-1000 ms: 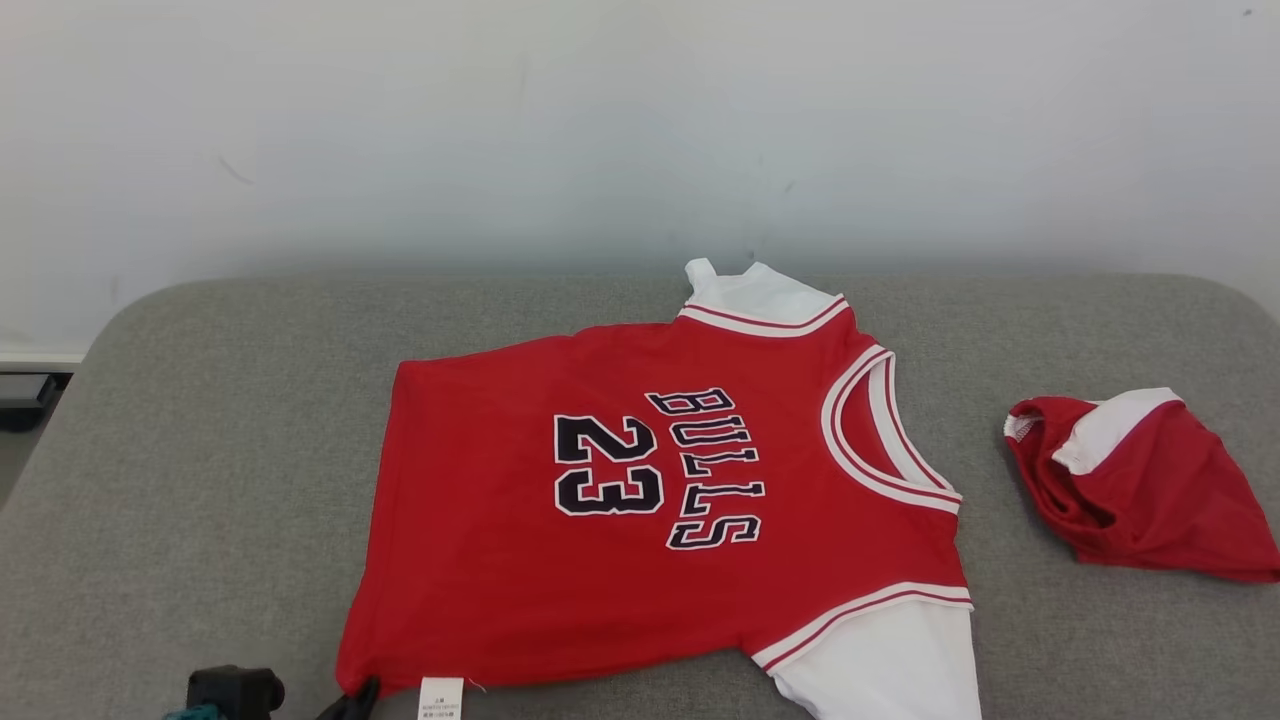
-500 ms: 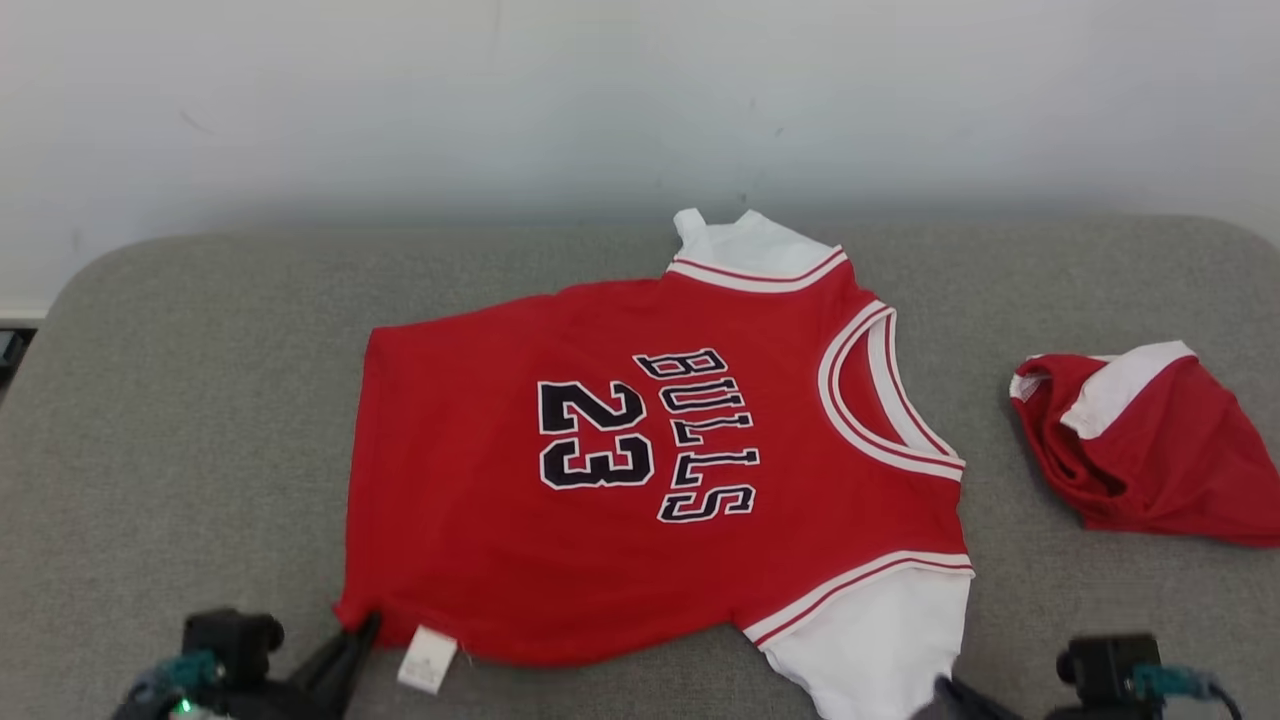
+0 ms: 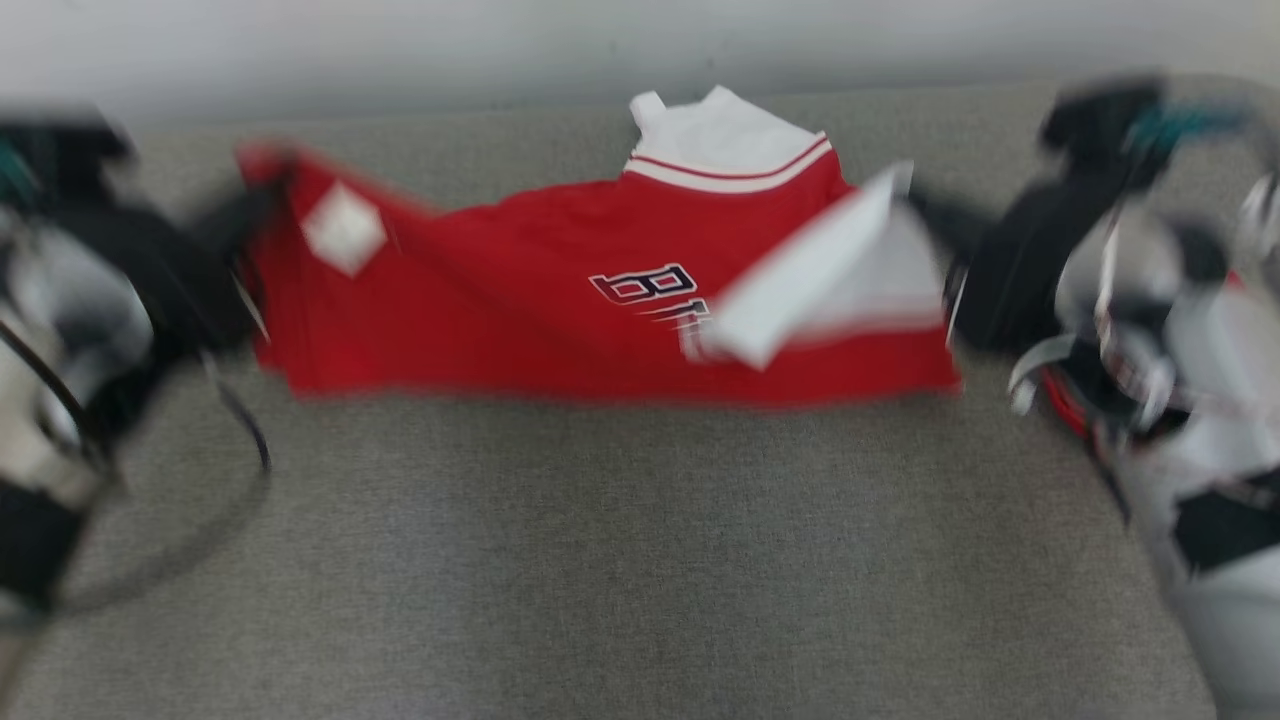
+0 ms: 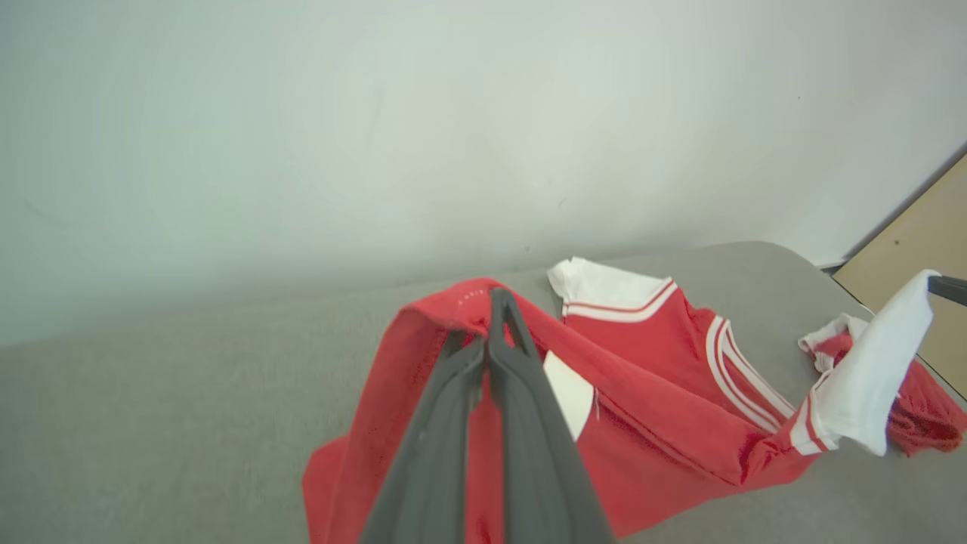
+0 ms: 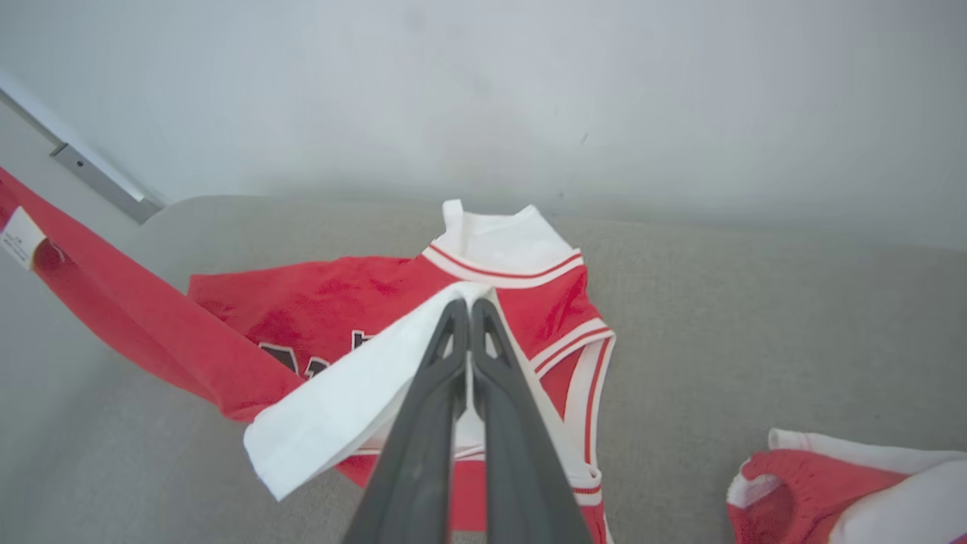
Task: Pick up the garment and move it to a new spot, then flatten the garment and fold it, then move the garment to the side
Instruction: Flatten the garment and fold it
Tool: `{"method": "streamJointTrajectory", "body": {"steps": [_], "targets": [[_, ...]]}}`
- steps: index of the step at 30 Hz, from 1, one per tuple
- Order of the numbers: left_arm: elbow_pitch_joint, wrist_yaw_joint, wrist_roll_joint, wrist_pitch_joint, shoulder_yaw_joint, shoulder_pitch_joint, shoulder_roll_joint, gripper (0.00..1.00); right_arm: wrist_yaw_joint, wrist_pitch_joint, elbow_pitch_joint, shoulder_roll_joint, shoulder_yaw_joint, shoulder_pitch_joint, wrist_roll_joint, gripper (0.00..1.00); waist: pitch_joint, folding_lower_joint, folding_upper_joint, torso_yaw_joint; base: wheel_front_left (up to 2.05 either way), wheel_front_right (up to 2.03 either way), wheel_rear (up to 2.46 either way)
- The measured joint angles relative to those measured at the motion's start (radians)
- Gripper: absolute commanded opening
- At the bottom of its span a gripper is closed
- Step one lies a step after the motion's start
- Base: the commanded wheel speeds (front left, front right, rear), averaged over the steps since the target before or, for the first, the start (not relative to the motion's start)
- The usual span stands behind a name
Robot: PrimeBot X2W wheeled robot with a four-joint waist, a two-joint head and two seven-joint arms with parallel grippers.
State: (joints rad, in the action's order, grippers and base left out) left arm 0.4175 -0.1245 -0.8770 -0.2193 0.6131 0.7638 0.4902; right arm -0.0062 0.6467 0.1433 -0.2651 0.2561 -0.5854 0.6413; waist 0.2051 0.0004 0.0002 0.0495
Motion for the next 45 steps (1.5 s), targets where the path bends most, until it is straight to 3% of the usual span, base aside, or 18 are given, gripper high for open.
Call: {"method": "streamJointTrajectory", "body": {"steps": [3,6,9,12,14,16,19,22,26,31,45], "targets": [[0.046,0.001,0.025,-0.026,-0.058,0.269,-0.009,0.00,-0.029,-0.010,0.013,0.054,-0.090,-0.210,-0.073,0.00,0.041,0.0000,0.0000,-0.016,0.00,0.00,0.00],[0.063,0.001,0.046,0.019,-0.137,0.496,-0.043,0.00,-0.069,-0.119,0.036,0.094,-0.159,-0.395,-0.166,0.00,0.083,0.0000,0.0000,-0.029,0.00,0.00,0.00],[0.070,0.001,0.018,0.136,-0.250,0.648,-0.077,0.00,-0.068,-0.281,0.045,0.128,-0.172,-0.592,-0.196,0.00,0.128,0.0000,0.0001,-0.039,0.00,0.00,0.00],[-0.014,0.000,0.012,0.205,-0.267,0.626,-0.041,0.00,-0.040,-0.379,0.017,0.138,-0.125,-0.722,-0.197,0.00,0.173,-0.0003,-0.0002,-0.044,0.00,0.00,0.00],[-0.053,0.000,0.018,0.236,-0.252,0.533,0.001,0.00,-0.012,-0.432,-0.028,0.140,-0.097,-0.644,-0.198,0.00,0.203,-0.0004,-0.0002,-0.045,0.00,0.00,0.00],[-0.029,0.000,-0.022,0.265,-0.235,0.405,0.004,0.00,0.013,-0.474,-0.011,0.143,-0.078,-0.489,-0.195,0.00,0.229,-0.0003,0.0000,-0.044,0.00,0.00,0.00],[0.040,0.000,-0.029,0.272,-0.122,0.190,0.012,0.00,0.017,-0.525,0.033,0.145,-0.075,-0.186,-0.186,0.00,0.255,0.0005,0.0003,-0.039,0.00,0.00,0.00],[0.074,0.000,-0.034,0.305,-0.048,0.041,0.021,0.00,0.030,-0.590,0.053,0.153,-0.067,0.004,-0.165,0.00,0.246,-0.0008,-0.0002,-0.030,0.00,0.00,0.00],[0.119,0.000,-0.030,0.342,-0.004,0.036,0.057,0.00,0.052,-0.648,0.067,0.162,-0.055,0.075,-0.155,0.00,0.217,-0.0006,-0.0001,-0.027,0.00,0.00,0.00],[0.156,0.000,-0.030,0.388,0.047,-0.001,0.045,0.00,0.074,-0.684,0.094,0.166,-0.035,0.161,-0.151,0.00,0.169,-0.0007,-0.0002,-0.027,0.00,0.00,0.00],[0.202,0.000,0.002,0.439,0.195,-0.202,0.027,0.00,0.076,-0.675,0.081,0.078,-0.054,0.490,-0.147,0.00,-0.017,-0.0007,-0.0003,-0.021,0.00,0.00,0.00]]}}
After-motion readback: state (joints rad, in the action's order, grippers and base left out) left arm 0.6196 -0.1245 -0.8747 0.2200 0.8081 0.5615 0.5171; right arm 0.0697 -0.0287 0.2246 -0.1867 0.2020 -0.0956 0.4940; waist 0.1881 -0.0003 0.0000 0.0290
